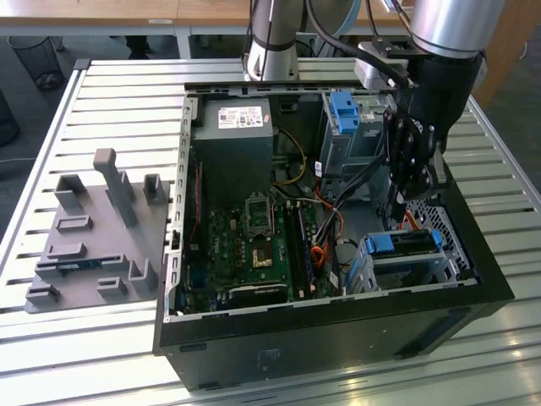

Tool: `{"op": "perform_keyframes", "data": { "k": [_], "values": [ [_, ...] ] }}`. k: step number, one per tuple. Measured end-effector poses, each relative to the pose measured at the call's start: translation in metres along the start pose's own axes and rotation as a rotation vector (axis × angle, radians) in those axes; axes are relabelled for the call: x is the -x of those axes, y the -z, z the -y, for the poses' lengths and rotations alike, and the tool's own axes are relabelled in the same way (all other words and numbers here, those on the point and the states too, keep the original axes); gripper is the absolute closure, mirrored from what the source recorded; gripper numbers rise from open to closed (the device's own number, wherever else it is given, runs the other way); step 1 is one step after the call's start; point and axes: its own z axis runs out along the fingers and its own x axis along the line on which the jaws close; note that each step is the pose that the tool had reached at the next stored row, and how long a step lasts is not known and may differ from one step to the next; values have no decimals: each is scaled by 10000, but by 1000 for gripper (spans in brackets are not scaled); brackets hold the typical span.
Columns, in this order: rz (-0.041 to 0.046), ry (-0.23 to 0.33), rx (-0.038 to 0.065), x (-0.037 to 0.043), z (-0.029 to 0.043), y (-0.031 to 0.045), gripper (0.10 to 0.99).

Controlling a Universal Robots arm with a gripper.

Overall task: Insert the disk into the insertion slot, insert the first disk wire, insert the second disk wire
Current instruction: 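Insert the second disk wire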

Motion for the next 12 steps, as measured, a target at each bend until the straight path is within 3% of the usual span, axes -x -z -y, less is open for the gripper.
{"op": "perform_keyframes", "data": {
  "k": [8,10,12],
  "values": [
    [-56,1,-1,5,0,0,945],
    [31,-2,1,-22,1,-6,945],
    [205,-4,5,-50,2,-12,945]
  ]
}}
